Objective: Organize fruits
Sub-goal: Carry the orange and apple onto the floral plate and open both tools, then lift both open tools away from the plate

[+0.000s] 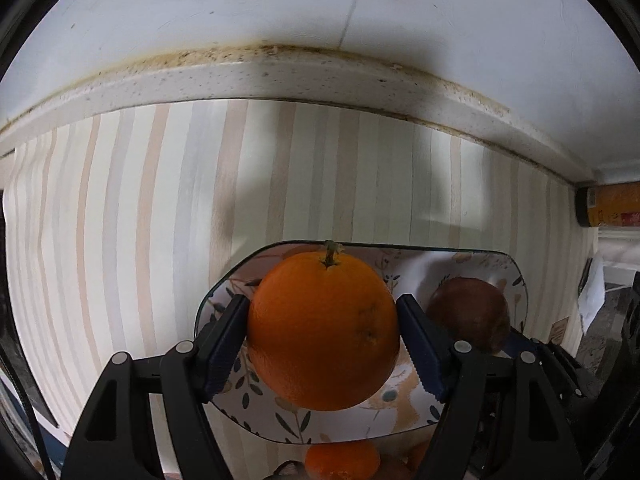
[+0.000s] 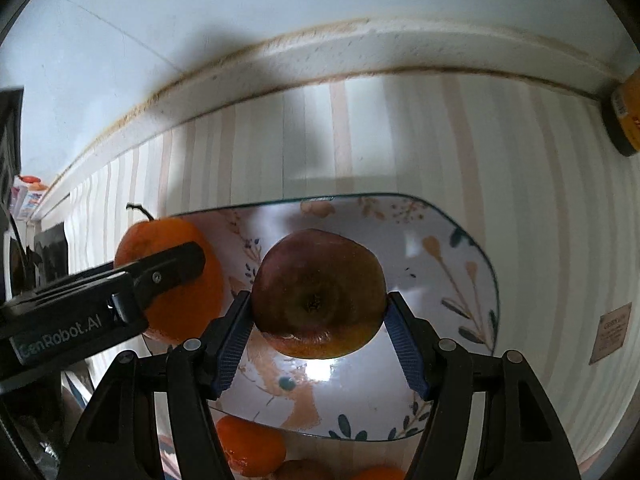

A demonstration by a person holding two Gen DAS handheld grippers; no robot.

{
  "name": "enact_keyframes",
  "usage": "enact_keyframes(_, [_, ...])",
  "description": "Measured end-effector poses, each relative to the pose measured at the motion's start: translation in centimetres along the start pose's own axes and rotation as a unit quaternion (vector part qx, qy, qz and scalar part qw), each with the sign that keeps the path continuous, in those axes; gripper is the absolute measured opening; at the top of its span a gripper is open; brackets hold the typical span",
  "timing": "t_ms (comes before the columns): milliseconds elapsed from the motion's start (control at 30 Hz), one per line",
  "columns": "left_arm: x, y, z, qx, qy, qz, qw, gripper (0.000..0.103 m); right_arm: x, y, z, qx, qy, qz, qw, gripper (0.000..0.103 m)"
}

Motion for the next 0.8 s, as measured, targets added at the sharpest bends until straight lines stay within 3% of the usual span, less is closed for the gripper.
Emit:
enact_keyframes(67, [0.2,0.2,-0.5,0.012,-0.013,0.003,0.9998,0.074,-0.2,0.0,-0.1,-0.001,0.006,0.003,1.0,0.074])
enact_keyframes(100, [0.2,0.3,-0.6,0.017,-0.017,0.0,0.9997,0.073,-0.4,0.1,-0.4,0.001,0.009,0.003,1.0,0.09])
enact_keyframes(167, [0.3,0.5,-0.9,0.019,-0.02,0.0,0.9996,0.074,-0.7,0.1,-0.7,0.004,0.017,0.003,1.0,0.097])
enact_keyframes(200, [0.4,0.7,-1.0,0.018,-0.02,0.0,0.9996,0.075,-0.9,0.2,-0.9,0.005,0.025,0.003,1.0,0.097])
enact_keyframes(267, [0.2,1.1,-1.0,0.02,-0.022,-0.01,0.9995,0.094,-1.6,0.5,-1.6,0.004,0.043,0.0,0.999,0.097])
enact_keyframes(500, [-2.7,3.1,0.4,0.009,-0.028,-0.038,0.9988,0.094,-3.4,2.9,-2.9,0.008,0.074,-0.002,0.997,0.097])
enact_keyframes(800, [-6.1,7.7,2.4,-0.005,-0.044,-0.082,0.9956,0.094,-6.5,7.0,-2.5,-0.002,0.074,-0.022,0.997,0.097])
Point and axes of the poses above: each gripper's, at about its wrist camera, not at the fingertips, and x roughly the way its jaws point, z to its left, y to its underside, the point moved 9 cm from there along x, roughly the way its jaws point, and after that the axes turned 12 degrees about z, right-handed, at the moved point
